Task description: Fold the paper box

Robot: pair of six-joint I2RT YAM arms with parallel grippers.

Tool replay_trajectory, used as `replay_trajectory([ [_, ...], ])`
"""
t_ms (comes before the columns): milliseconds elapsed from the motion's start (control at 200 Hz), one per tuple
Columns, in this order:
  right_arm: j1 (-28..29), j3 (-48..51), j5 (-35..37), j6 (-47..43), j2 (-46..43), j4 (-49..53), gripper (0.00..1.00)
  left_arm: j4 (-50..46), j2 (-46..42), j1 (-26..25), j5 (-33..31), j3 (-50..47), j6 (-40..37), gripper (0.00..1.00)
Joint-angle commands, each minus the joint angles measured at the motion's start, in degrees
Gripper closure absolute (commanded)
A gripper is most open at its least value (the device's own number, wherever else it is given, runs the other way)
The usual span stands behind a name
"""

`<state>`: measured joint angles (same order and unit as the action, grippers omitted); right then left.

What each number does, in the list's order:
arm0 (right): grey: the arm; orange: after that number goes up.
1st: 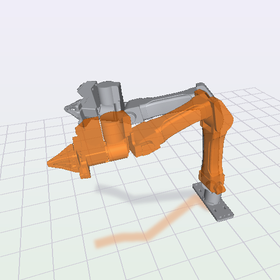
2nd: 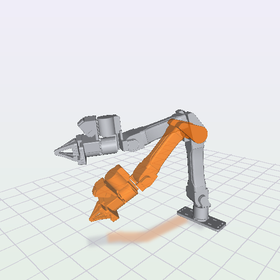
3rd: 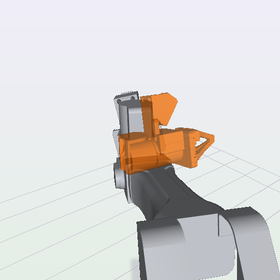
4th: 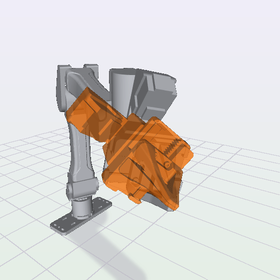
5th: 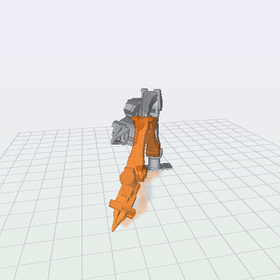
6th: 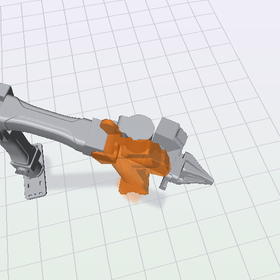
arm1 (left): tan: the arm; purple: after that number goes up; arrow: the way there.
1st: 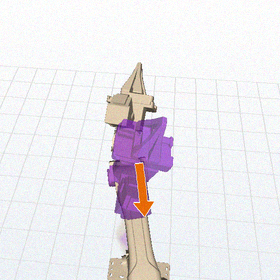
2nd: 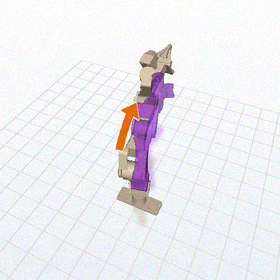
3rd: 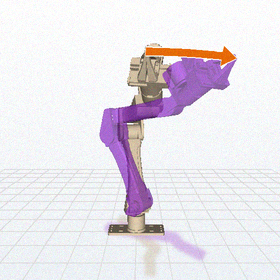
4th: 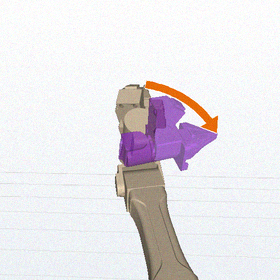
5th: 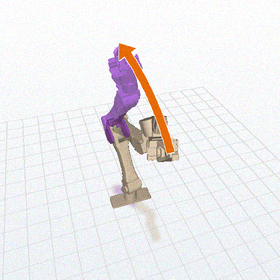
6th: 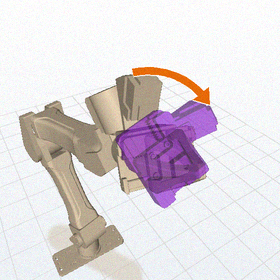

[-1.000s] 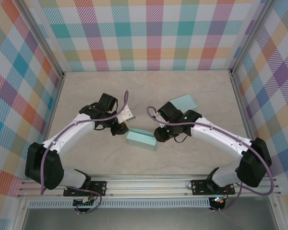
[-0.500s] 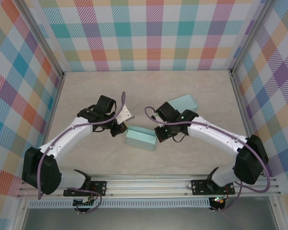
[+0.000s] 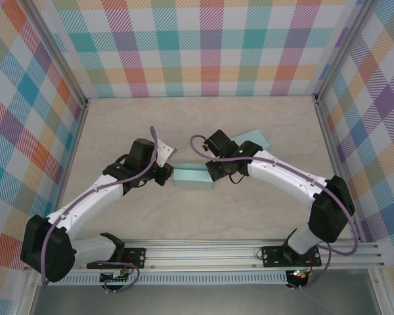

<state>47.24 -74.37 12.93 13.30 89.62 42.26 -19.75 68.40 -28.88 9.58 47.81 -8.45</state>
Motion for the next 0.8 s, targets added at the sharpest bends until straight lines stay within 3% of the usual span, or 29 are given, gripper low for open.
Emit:
replay_trajectory([
  [0, 0.3, -2.8, 2.4, 0.7, 1.8, -2.9, 0.91, 8.0, -0.7, -2.1, -3.9, -1.1, 11.0, 1.0],
  [255, 0.3, -4.6, 3.1, 3.0, 4.8, -5.1, 0.91, 10.4, 2.3, -3.9, -8.3, -0.1, 23.1, 1.0],
  [450, 0.3, -5.2, 1.2, 4.6, 5.5, -7.3, 0.83, 11.5, 4.8, -5.6, -10.5, 0.3, 29.4, 1.0],
  [795, 0.3, -3.3, -1.0, 7.1, 4.4, -9.4, 0.91, 12.7, 5.0, -8.5, -16.8, 0.0, 31.6, 1.0],
])
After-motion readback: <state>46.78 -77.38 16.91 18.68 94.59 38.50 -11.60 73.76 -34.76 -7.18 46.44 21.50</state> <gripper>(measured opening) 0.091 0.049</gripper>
